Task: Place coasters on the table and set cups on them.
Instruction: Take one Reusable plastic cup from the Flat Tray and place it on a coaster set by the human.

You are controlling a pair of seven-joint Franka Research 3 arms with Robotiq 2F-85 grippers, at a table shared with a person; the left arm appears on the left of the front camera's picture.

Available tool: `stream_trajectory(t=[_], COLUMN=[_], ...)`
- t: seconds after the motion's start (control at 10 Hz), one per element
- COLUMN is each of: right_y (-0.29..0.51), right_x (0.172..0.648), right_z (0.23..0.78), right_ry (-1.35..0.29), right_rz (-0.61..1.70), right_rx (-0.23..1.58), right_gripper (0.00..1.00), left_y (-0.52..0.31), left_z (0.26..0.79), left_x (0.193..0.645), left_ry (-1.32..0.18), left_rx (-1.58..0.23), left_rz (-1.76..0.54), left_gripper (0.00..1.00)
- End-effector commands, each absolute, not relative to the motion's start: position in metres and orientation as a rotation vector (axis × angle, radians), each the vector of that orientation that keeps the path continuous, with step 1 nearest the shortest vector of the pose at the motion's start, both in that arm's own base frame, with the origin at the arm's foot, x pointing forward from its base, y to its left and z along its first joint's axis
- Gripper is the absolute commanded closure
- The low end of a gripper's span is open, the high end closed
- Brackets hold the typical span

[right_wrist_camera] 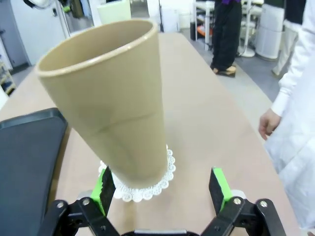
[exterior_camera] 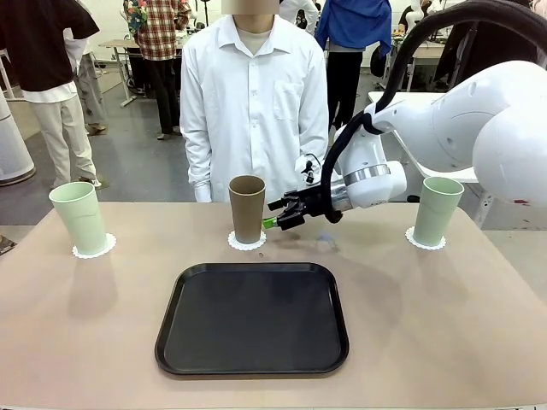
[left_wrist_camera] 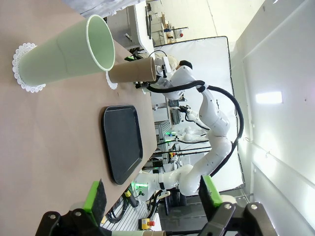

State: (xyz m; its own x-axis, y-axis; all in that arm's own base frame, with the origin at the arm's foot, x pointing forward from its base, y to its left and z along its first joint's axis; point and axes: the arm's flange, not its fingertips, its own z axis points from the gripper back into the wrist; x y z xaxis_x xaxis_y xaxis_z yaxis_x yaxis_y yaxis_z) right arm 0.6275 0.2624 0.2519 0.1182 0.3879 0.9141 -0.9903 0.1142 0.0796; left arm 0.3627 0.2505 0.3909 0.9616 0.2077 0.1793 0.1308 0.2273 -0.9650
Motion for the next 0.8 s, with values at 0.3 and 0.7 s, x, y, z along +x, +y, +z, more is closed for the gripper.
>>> stream_trajectory(t=[0.3, 0.7], right_y=[0.233, 0.235], right_x=[0.581, 0.528], right_z=[0.329, 0.422], right_ry=[-0.650, -0.580], right_rz=[1.312, 1.303], right_rx=[0.516, 0.358], right_gripper=[0.00, 0.00], left_y=[0.250, 0.250], left_z=[0.393, 0.393], left_x=[0.361, 0.361], left_ry=[-0.305, -0.305], left_rx=[-1.346, -1.346], left_rz=[0.054, 0.054], left_gripper=[0.00, 0.00])
